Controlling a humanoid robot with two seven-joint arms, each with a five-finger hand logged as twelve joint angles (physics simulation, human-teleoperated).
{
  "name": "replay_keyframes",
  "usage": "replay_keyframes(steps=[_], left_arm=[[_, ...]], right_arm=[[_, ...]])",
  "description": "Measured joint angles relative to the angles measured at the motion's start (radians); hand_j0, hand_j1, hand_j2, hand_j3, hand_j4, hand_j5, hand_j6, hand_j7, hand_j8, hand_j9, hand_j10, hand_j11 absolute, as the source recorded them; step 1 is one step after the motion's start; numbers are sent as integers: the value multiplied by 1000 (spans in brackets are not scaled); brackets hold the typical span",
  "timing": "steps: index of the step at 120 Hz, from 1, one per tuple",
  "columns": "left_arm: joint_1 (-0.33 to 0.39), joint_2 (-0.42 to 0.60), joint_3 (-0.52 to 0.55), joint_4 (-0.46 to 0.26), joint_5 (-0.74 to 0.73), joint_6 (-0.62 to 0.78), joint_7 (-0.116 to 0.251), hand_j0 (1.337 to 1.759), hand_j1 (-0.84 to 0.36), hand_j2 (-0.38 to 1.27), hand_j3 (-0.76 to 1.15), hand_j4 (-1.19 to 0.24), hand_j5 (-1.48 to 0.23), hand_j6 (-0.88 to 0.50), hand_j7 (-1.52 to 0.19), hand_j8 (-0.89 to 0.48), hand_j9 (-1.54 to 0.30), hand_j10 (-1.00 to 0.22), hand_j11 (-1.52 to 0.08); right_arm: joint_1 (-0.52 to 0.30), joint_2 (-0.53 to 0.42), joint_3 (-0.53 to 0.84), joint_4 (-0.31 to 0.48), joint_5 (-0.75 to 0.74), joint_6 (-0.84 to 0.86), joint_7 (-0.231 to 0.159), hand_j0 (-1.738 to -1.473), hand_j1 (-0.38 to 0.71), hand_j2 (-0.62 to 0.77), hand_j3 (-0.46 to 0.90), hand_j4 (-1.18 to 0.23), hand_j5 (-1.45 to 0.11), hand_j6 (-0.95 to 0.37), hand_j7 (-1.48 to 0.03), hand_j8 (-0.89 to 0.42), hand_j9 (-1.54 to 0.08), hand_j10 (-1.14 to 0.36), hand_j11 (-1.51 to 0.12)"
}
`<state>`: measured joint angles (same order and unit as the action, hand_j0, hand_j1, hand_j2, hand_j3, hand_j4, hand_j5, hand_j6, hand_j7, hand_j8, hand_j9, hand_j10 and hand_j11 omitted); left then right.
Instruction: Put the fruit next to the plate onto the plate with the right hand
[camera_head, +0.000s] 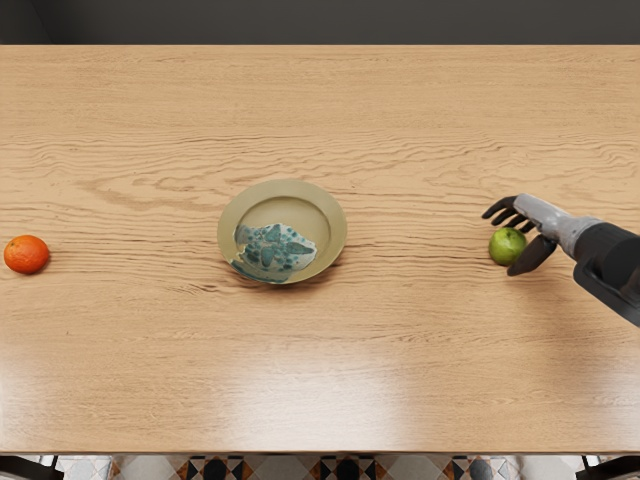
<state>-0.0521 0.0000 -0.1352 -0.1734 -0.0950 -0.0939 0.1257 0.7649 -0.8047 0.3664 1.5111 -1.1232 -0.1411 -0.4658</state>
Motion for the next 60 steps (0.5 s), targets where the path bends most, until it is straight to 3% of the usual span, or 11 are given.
replay_keyframes(steps=[34, 60], left_arm=[[0, 0, 0, 0, 0, 0, 0, 1658, 349, 0, 0, 0, 0, 0, 0, 0, 0, 0, 0], [0, 0, 0, 0, 0, 0, 0, 1658, 349, 0, 0, 0, 0, 0, 0, 0, 0, 0, 0]], right_arm=[[-11, 34, 0, -30, -13, -24, 7, -1657, 195, -93, 0, -464, -592, -464, -594, -457, -598, -460, -597], [-13, 47, 1, -45, -16, -25, 8, -1648, 241, -50, -1, -521, -711, -466, -689, -343, -731, -509, -732]])
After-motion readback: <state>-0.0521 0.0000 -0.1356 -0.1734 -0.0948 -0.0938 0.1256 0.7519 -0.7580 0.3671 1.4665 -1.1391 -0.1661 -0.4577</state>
